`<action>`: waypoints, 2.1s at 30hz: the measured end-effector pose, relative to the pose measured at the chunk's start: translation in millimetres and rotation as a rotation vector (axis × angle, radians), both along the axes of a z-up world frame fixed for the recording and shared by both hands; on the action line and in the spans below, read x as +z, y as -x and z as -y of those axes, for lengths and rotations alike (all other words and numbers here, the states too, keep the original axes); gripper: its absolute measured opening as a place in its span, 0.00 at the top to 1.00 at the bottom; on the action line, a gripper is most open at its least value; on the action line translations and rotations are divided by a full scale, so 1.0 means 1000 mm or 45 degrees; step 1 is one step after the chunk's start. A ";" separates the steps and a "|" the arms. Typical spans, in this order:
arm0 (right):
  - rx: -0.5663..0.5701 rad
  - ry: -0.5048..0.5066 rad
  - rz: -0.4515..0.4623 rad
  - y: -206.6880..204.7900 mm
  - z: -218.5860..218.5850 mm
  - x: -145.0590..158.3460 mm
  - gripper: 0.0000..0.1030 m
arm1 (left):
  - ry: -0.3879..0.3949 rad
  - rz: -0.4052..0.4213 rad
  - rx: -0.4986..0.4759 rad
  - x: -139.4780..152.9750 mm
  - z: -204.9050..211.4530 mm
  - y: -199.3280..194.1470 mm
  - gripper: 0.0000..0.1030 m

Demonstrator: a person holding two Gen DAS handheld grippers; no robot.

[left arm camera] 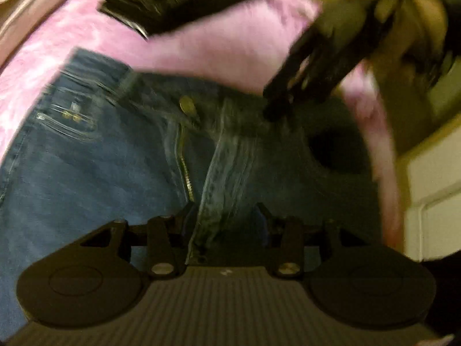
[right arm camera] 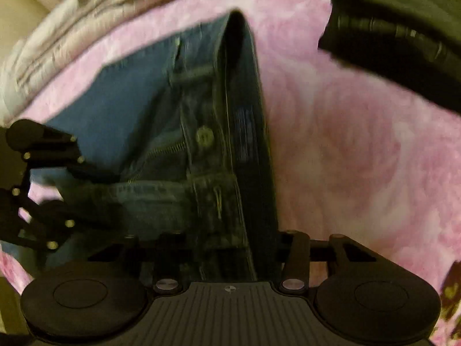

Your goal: Fold clothes

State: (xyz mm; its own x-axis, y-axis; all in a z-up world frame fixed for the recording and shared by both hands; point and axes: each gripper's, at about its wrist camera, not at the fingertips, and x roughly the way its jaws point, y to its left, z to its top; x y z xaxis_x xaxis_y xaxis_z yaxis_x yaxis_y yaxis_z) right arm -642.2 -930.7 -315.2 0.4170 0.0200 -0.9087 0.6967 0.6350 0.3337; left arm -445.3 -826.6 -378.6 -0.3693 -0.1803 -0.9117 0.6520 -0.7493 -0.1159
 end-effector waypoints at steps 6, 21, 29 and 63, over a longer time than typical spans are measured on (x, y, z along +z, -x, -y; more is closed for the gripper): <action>-0.064 0.030 0.050 0.004 0.005 0.028 0.91 | 0.007 -0.045 0.107 0.030 0.014 -0.020 0.89; -0.119 0.113 0.137 -0.011 0.031 0.018 0.42 | 0.002 -0.113 0.314 0.034 0.057 -0.030 0.66; 0.016 0.042 0.092 -0.009 -0.004 0.001 0.55 | -0.005 0.033 0.034 -0.005 0.028 0.019 0.81; -0.752 -0.294 0.417 0.112 -0.035 -0.021 0.86 | -0.015 0.048 0.164 -0.004 0.058 -0.027 0.89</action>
State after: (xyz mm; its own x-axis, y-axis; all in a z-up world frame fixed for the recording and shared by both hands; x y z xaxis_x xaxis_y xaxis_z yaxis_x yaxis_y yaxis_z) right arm -754.6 -895.2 -335.7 0.6685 -0.1168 -0.7345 0.7433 0.0704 0.6653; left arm -417.9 -885.1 -382.4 -0.3091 -0.2133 -0.9268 0.7466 -0.6581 -0.0975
